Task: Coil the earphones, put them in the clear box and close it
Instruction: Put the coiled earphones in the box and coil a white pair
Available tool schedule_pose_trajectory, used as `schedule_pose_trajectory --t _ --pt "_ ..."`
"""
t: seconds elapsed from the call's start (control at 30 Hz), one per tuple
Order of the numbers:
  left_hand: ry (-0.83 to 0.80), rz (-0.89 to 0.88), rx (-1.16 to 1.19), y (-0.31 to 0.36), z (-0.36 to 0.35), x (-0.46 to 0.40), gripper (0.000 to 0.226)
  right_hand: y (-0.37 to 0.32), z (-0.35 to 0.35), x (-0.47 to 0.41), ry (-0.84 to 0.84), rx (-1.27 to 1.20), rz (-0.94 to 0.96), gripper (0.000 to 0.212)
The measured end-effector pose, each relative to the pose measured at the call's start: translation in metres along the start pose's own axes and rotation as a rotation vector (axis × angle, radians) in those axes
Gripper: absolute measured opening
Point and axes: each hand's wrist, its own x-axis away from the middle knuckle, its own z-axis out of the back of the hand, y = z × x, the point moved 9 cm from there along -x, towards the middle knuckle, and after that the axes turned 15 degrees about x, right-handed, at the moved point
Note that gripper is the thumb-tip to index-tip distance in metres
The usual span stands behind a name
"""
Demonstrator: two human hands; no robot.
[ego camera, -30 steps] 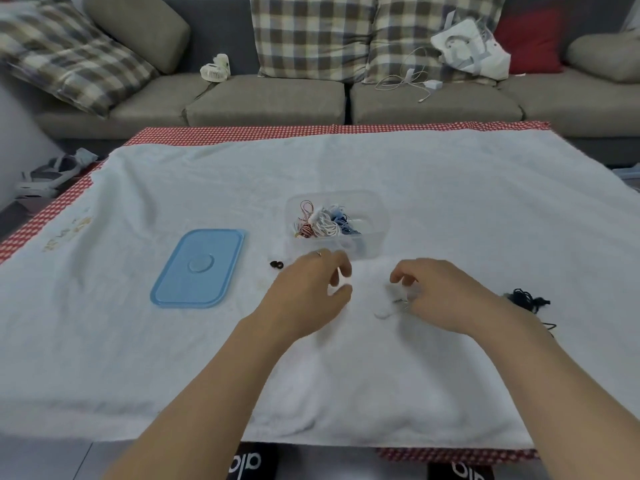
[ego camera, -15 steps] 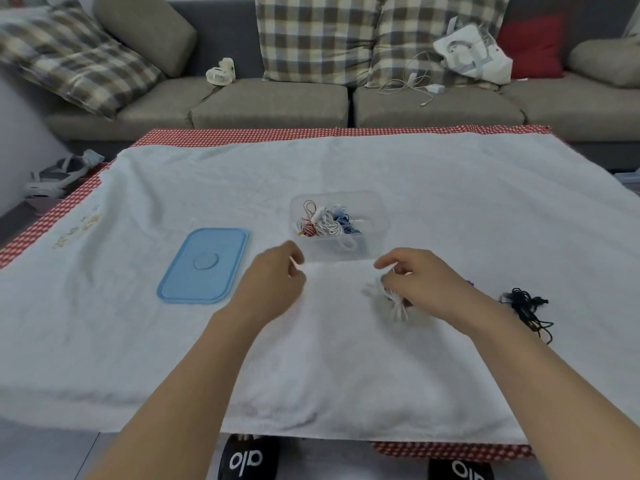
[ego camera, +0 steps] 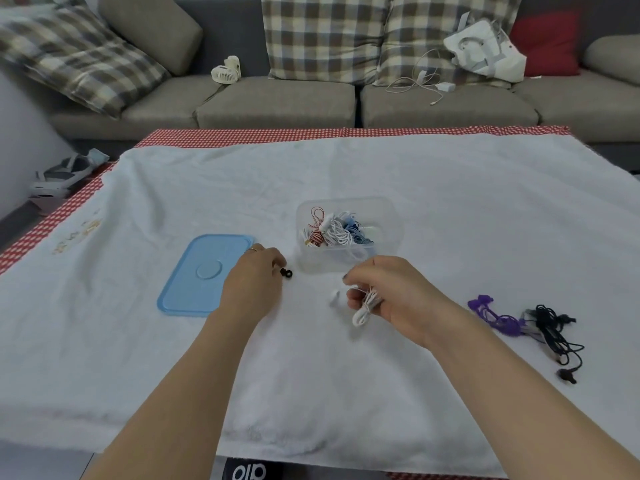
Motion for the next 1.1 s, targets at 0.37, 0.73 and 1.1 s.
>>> schedule_pose_trajectory --t 0.37,0.73,1.1 --pt "0.039 -0.054 0.144 0.016 0.015 0.006 0.011 0.012 0.004 -0.015 0.137 0.705 0.11 0.011" --pt "-0.183 -0.2 0.236 0.067 -0.008 0.048 0.009 -0.001 0.015 -0.001 0.138 0.502 0.118 0.025" --pt "-0.231 -0.178 0.411 0.078 -0.017 0.054 0.011 -0.022 0.022 0.015 0.129 0.243 0.218 0.019"
